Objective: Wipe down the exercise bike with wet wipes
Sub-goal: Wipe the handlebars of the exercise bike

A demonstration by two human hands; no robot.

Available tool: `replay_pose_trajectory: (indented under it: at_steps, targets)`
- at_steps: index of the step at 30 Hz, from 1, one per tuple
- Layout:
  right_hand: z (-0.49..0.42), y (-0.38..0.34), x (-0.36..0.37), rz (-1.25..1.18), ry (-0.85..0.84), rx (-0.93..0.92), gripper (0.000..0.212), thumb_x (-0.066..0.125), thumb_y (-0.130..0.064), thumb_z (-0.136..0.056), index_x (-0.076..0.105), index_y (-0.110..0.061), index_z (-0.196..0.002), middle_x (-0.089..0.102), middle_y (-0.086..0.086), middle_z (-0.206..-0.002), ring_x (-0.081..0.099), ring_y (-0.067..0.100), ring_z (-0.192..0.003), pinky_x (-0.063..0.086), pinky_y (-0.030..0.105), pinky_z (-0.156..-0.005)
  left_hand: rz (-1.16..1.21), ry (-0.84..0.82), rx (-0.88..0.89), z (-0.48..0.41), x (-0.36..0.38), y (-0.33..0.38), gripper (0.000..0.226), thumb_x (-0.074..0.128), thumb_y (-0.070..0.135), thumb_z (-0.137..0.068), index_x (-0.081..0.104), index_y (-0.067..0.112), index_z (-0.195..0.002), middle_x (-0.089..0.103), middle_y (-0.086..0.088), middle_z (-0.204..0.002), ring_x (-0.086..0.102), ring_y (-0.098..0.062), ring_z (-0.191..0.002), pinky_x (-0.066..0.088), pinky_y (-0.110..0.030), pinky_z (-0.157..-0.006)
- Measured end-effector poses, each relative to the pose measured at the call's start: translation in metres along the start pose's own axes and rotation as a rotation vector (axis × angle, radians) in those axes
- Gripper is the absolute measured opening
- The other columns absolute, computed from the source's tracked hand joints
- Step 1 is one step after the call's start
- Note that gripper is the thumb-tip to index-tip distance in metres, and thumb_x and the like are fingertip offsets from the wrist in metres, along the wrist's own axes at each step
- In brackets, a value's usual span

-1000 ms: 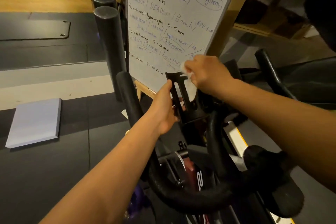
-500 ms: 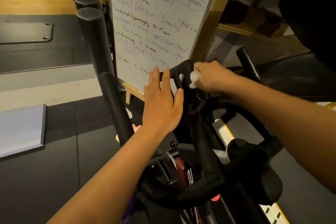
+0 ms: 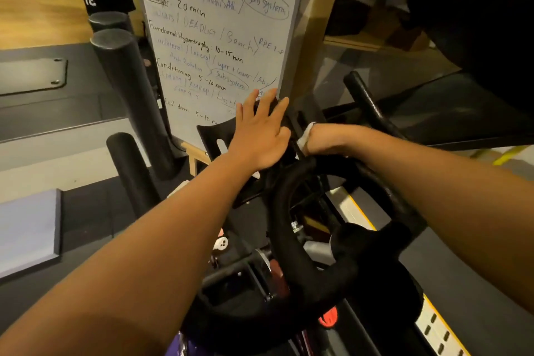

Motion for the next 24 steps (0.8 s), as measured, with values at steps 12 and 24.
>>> replay_pose_trajectory:
  at_steps: [12, 24]
  targets:
    - [-0.012, 0.046, -0.030, 0.224, 0.307, 0.026, 0.031, 0.057, -0.044, -0.089, 0.054, -0.016, -0.101, 0.052, 0.006, -0.086, 0.054, 0.027, -0.077, 0.047, 0.037, -0.068, -0.003, -0.053, -0.022, -0.006, 0.005, -0.008, 0.066, 0.028, 0.041, -0.091, 0.018, 0.026, -0.155, 0.000, -0.002, -0.164, -0.009, -0.034, -0.149, 0.000, -0.051, -0.120]
    - [0.120, 0.126, 0.037, 0.143, 0.486, 0.104, 0.029, 0.037, -0.026, -0.094, 0.063, -0.014, -0.097, 0.064, 0.019, -0.105, 0.059, 0.043, -0.096, 0.046, 0.040, -0.077, 0.057, -0.215, -0.086, 0.097, 0.017, 0.070, 0.064, 0.044, 0.029, -0.101, 0.014, 0.016, -0.156, 0.003, -0.009, -0.164, -0.008, -0.034, -0.150, 0.010, -0.056, -0.120]
Point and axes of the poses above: each hand's wrist, its own z-axis away from the middle knuckle, its own x-axis out of the palm, y = z × x, the point moved 9 cm from there along -z, towards the middle knuckle
